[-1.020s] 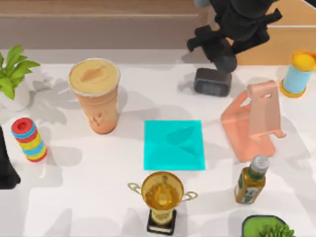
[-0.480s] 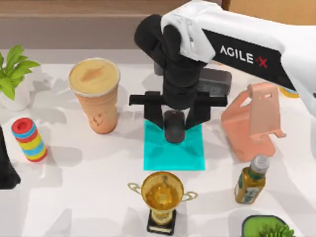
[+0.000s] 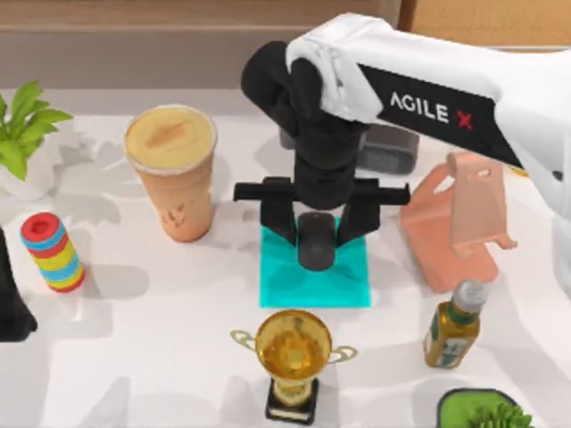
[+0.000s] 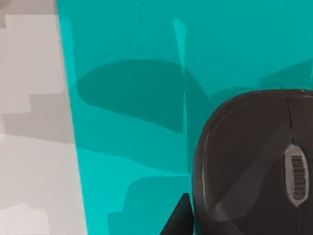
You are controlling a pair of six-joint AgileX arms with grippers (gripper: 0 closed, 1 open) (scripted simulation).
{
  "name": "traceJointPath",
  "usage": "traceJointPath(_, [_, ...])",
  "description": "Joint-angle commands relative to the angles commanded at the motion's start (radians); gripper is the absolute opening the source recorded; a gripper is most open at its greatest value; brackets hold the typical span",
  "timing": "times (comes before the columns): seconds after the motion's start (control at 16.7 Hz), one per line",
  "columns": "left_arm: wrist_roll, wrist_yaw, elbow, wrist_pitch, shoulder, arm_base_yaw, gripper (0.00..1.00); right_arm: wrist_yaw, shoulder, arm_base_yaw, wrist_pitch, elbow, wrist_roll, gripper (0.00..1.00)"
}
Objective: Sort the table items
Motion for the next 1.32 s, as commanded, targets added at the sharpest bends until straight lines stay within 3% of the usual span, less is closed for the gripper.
traceJointPath(0.42, [0.000,0.000,0.000,0.000,0.000,0.000,1.00,0.000,0.010,0.005,0.030,-0.024,0.000,0.00])
traceJointPath(1.2, [0.000,0.000,0.000,0.000,0.000,0.000,1.00,0.000,0.010,0.005,0.030,-0.024,0.000,0.98])
traceJointPath(1.32, [0.000,0.000,0.000,0.000,0.000,0.000,1.00,0.000,0.010,0.005,0.030,-0.024,0.000,1.00])
